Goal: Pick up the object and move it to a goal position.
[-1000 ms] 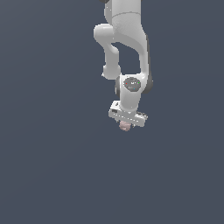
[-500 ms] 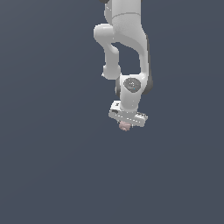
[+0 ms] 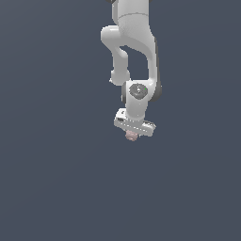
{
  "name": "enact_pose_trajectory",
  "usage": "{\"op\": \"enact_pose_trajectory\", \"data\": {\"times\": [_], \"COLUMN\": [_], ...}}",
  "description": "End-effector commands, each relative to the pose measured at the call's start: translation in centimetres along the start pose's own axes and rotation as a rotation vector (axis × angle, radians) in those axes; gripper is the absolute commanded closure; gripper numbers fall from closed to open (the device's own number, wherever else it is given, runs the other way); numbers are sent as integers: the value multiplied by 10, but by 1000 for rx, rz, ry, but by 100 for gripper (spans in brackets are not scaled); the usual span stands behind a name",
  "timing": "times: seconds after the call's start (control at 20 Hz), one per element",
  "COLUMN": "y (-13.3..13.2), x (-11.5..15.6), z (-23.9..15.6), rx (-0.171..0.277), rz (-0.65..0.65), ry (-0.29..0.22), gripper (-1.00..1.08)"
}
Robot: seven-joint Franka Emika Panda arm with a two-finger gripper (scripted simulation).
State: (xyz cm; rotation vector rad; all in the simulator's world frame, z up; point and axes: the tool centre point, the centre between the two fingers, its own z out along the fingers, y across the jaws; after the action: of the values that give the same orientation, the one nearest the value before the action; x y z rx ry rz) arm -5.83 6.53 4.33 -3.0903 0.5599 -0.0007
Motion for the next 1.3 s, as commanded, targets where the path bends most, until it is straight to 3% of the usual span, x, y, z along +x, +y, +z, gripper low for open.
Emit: {"op": "enact_pose_trajectory", "data": {"times": [0.0,0.35,0.95,1.25], "y": [13,69,205,251], "x": [6,33,100,125], "z": [-2,-9,-26,-32], "rx": [0,0,0,-1], "rz": [2,2,2,2], "ry": [0,0,0,0], "gripper": [108,108,108,108]}}
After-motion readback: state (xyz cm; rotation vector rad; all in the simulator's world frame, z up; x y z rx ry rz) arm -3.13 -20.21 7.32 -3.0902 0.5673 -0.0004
